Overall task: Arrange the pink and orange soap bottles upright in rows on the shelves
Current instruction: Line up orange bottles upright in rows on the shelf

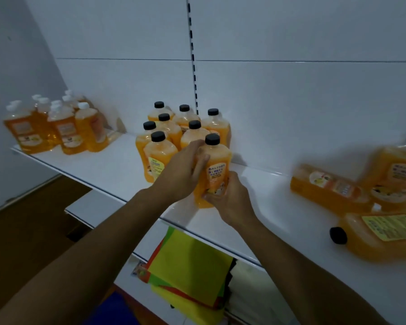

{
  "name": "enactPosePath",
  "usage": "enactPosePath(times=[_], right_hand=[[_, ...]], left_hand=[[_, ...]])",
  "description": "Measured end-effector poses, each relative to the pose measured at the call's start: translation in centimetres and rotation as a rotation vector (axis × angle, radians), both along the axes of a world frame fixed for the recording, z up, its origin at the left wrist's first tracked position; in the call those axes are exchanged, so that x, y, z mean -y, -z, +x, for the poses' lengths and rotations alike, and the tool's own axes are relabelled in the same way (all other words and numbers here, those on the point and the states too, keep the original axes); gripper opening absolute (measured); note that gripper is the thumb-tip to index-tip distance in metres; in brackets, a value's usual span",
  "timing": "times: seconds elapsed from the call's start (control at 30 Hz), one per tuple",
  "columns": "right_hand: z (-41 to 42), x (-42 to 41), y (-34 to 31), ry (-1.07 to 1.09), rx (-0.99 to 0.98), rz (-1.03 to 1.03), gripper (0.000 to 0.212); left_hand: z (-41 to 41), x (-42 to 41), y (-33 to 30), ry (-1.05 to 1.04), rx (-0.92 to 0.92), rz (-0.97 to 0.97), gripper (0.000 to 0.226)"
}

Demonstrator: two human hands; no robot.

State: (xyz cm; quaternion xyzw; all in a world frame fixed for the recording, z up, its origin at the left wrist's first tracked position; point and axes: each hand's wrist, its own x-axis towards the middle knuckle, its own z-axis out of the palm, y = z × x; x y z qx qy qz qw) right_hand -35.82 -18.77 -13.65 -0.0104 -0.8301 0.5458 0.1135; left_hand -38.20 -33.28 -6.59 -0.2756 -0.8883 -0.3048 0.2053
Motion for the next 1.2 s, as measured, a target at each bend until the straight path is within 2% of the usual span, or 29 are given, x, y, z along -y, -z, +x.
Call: enactPosePath(times=[0.23,0.43,0.83,0.97,1.07,1.13,1.2], right_hand=[[-2.2,0.1,0.7,0.091,-0.027,0.044,0.066],[-2.8,0.2,1.1,0.105,-0.002,0.113,0.065],[-1.5,0.3,0.3,0.125,0.067,0.318,0.056],[-0.7,0.0,-0.6,0.106,0.074,0.339,0.064],[0.5,-1.2,-1.0,0.183,0.055,0.386,0.075],[1.6,-2.6,-1.2,0.234,0.038,0.441,0.073],[2.9,-4.2,-1.5,0.288,0.026,0.485,0.068]], left_hand=[[-1.6,0.7,-0.1,-0.025,-0.107,-0.152,0.048],[-2.8,0.8,-0.1,0.018,-0.123,-0.169,0.041],[-2.0,0.6,1.5,-0.002,-0.119,-0.087,0.050],[-1.5,0.3,1.4,0.027,-0.133,-0.045,0.050],[-0.8,-0.2,1.4,-0.009,-0.148,0.040,0.064],[0.0,-0.9,1.3,-0.025,-0.240,0.088,0.067],[0.6,-2.3,1.2,0.008,-0.403,0.111,0.060]])
